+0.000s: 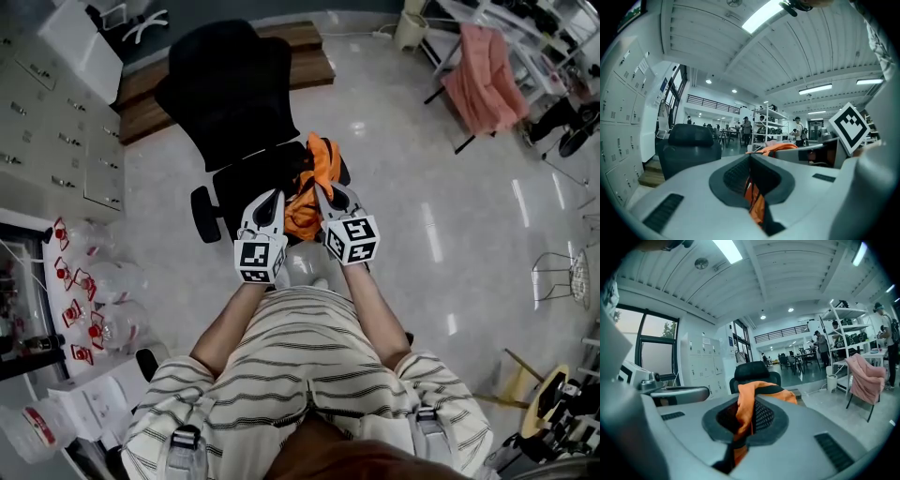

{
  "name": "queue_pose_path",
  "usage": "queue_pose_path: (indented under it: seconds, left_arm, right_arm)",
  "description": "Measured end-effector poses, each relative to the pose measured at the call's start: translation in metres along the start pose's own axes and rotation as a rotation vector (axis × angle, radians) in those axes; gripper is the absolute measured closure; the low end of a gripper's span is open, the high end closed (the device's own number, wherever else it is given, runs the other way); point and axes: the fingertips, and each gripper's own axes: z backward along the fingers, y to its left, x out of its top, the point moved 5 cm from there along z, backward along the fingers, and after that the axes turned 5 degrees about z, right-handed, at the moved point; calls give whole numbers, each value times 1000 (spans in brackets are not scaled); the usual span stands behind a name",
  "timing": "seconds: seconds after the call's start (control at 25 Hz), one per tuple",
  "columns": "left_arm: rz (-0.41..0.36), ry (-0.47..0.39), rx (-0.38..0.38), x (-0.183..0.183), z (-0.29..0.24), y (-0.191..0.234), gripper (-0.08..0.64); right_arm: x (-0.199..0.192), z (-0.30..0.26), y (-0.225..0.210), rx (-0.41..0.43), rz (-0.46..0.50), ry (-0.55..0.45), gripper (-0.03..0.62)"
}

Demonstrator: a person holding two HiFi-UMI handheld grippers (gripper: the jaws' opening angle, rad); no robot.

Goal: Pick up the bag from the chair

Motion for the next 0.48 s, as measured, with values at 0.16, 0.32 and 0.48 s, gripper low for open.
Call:
queue_pose_path:
  seconds: [0.16, 0.32, 0.48]
  left_arm:
    - [-7, -11, -8, 4, -1, -2, 537]
    - [-15, -23, -8, 9, -4, -2, 537]
    - [-18, -32, -6, 12, -5, -3, 537]
  right_arm:
    - [7, 0, 2, 5, 13, -17, 568]
    - [15, -1, 5, 14, 24, -33, 568]
    - [18, 0, 6, 19, 25, -41, 568]
